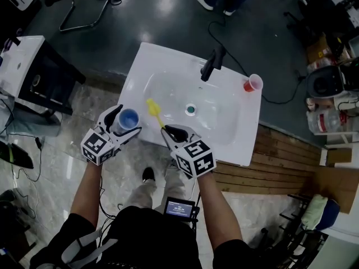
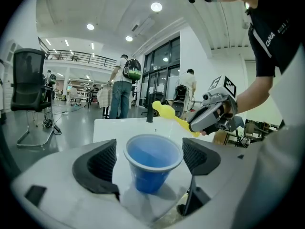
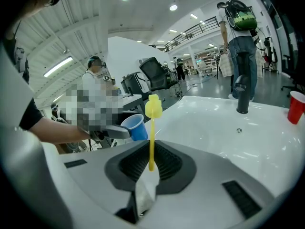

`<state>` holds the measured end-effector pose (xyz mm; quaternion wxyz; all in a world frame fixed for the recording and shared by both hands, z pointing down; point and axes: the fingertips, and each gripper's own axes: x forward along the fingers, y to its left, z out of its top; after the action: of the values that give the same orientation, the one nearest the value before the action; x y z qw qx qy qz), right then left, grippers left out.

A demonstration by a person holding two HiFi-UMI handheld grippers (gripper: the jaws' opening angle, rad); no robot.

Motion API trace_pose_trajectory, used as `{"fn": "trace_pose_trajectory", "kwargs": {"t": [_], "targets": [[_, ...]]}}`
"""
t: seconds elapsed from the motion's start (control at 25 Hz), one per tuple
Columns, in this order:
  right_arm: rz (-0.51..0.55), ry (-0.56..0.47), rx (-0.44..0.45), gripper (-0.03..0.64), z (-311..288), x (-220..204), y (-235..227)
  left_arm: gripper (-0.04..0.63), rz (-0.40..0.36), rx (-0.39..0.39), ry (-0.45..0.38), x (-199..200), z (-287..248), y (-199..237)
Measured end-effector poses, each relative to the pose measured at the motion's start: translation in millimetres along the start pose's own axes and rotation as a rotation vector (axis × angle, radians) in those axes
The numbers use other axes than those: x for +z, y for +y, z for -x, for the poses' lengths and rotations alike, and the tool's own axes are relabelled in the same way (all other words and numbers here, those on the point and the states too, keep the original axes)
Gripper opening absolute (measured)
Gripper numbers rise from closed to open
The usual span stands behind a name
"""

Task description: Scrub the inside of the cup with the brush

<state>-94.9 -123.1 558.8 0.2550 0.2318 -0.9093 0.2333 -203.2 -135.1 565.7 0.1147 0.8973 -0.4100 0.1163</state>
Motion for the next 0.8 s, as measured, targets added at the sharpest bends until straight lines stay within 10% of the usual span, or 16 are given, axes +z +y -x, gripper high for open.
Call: {"fn": "trace_pose_trajectory", "kwargs": {"t": [0.52, 0.8], "targets": [[-0.016, -0.039, -0.071, 0.041, 28.5, 17.2, 3.3, 0.416, -0.043, 0.014, -0.046, 56.1, 59.7, -7.7], [-0.025, -0.148, -0.16, 0.041, 78.5, 36.9, 6.2, 0.249, -0.02, -0.049, -0.139, 96.8, 87.9, -37.1]]}}
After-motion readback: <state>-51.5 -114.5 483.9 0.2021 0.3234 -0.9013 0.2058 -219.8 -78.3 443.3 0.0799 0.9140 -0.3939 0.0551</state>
